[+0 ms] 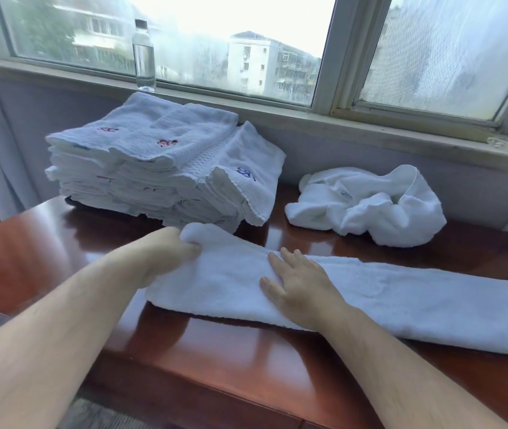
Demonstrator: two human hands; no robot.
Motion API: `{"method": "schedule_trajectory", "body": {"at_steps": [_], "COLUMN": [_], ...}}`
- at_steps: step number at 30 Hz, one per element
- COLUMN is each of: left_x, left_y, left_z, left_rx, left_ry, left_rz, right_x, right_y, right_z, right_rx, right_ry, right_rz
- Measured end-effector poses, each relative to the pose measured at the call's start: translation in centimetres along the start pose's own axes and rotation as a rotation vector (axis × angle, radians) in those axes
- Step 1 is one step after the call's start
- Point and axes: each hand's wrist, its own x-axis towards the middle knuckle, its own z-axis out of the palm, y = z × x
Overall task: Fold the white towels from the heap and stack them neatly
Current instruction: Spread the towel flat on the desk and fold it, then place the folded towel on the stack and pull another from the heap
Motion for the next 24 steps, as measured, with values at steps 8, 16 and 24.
{"method": "schedule_trajectory", "body": {"at_steps": [8,16,24], "left_x": [0.9,0.7,1.0], "left_y": [-2.5,-4.3,-4.6], "left_z": [2.3,0.4,0.4], "left_rx": [-0.473,-0.590,-0.727], "left_ry": [0.253,-0.154,-0.089], "left_rz": [0.230,0.322,0.270], "right_x": [-0.2,-0.2,-0.5], "right_y": [-0.1,-0.1,-4.2], "right_z": [0.1,0.1,-0.3], "right_rx": [0.000,0.056,-0.003], "right_ry": [-0.008,0.016,0.270], "right_rz": [0.006,0.003,-0.023]}}
